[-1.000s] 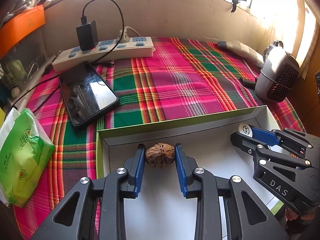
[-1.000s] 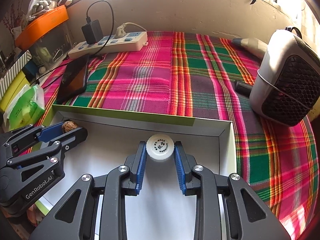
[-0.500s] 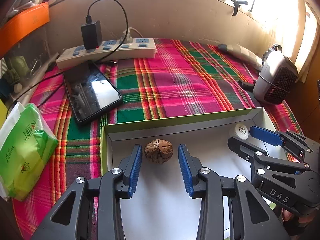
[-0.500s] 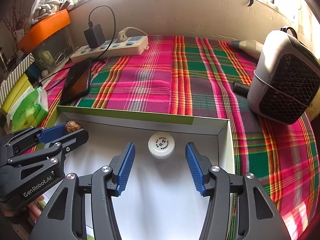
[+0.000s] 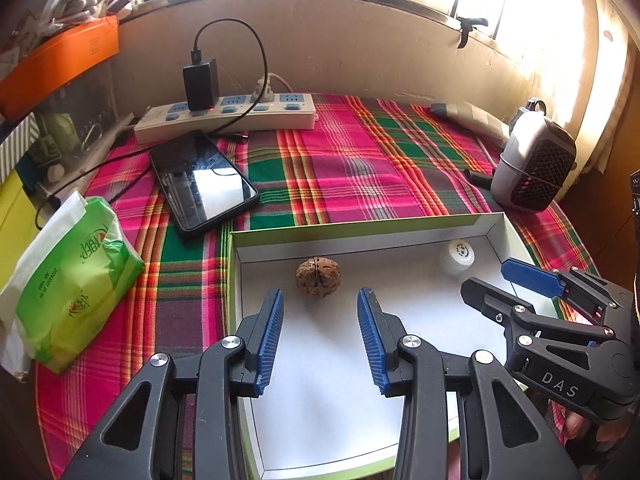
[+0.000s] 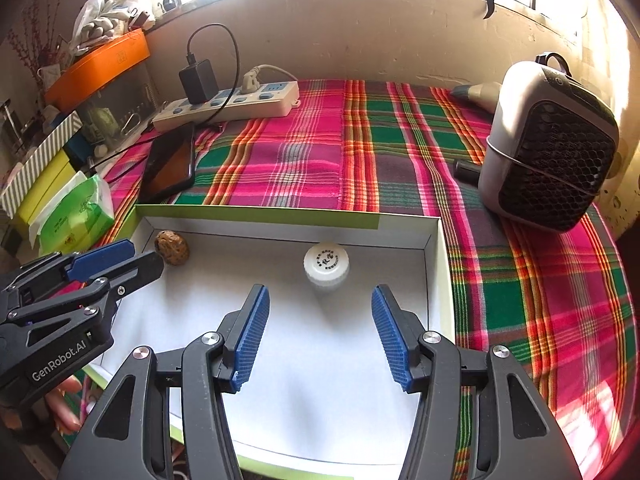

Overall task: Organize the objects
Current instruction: 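Withdraw both open tools back toward the remaining objects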

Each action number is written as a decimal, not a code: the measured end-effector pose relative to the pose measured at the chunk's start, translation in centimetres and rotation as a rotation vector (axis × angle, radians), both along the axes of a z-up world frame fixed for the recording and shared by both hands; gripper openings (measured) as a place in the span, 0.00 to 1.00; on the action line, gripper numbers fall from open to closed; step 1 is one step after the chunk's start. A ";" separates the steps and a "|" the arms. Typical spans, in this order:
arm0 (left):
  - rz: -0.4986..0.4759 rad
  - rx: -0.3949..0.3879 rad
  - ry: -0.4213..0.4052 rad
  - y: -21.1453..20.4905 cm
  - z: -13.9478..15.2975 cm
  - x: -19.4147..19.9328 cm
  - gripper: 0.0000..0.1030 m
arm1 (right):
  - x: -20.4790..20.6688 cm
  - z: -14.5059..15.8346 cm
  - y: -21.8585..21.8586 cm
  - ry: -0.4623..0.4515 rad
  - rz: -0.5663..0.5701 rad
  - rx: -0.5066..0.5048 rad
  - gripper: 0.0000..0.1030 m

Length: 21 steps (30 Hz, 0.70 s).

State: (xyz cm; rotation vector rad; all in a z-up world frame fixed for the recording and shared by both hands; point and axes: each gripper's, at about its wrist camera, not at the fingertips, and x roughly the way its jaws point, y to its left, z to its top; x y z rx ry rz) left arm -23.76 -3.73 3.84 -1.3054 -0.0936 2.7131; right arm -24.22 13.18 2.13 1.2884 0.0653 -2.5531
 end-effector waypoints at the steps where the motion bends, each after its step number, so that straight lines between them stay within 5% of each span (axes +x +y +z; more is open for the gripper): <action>1: 0.002 -0.002 0.002 0.0 0.0 0.2 0.36 | 0.2 0.1 0.1 0.004 -0.001 -0.002 0.53; 21: 0.063 0.046 0.059 -2.7 0.6 8.2 0.36 | 7.4 2.3 2.8 0.097 -0.040 -0.034 0.53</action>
